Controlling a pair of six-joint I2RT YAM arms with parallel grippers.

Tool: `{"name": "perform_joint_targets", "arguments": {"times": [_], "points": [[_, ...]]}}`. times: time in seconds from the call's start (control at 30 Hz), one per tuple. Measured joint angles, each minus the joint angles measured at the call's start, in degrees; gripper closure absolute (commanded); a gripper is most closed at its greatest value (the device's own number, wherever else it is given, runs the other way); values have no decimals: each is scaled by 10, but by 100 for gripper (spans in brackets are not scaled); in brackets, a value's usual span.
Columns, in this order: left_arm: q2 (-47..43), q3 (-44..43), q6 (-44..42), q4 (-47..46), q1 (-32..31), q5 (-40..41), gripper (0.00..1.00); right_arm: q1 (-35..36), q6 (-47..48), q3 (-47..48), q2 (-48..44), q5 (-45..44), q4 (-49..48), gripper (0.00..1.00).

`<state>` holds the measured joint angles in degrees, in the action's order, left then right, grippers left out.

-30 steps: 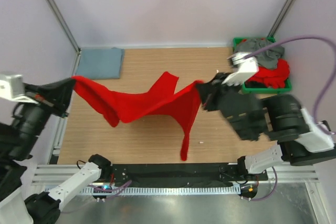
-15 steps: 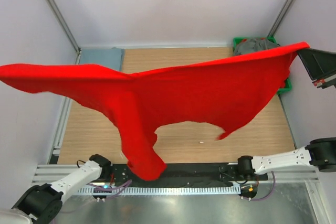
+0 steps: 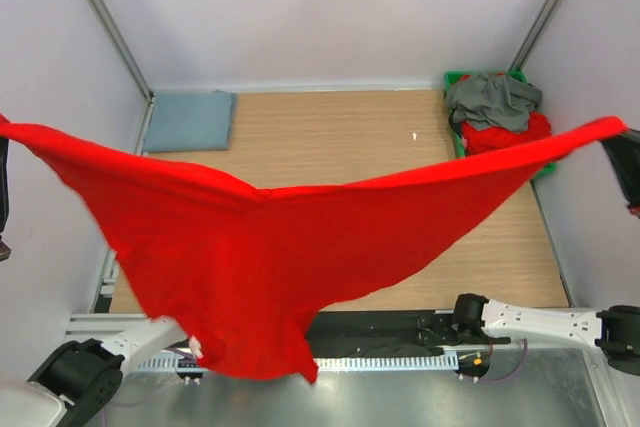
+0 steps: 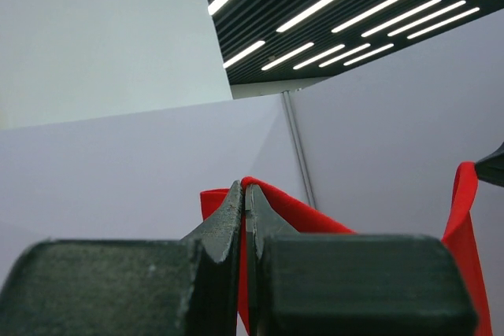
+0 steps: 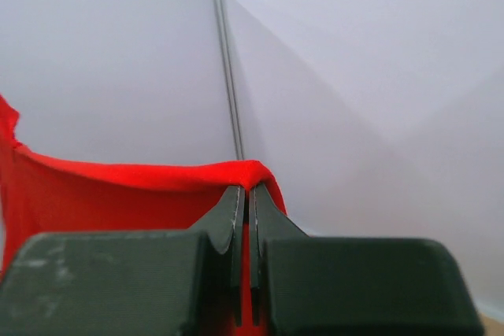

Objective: Fold and stack the t-shirts
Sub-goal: Flatten the tshirt out

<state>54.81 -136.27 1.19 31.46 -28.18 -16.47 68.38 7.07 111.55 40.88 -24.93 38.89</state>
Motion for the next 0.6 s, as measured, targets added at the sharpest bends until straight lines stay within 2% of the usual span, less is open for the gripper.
{"name": "perform_joint_targets", "arguments": {"times": [0.17, 0.33, 0.43, 0.5, 0.6], "points": [[-3, 3, -2, -13, 0, -47, 100, -39, 2, 39, -54, 88, -3, 99], [3, 6, -2, -19, 0, -94, 100, -78, 15, 82, -65, 102, -23, 99], [17, 6, -11, -21, 0, -96, 100, -96, 34, 85, -44, 42, -30, 99], [29, 16, -24, -23, 0, -88, 100, -97, 52, 80, -9, -30, -43, 99], [41, 55, -37, -36, 0, -82, 100, -95, 88, 26, 54, -127, -88, 99]]}}
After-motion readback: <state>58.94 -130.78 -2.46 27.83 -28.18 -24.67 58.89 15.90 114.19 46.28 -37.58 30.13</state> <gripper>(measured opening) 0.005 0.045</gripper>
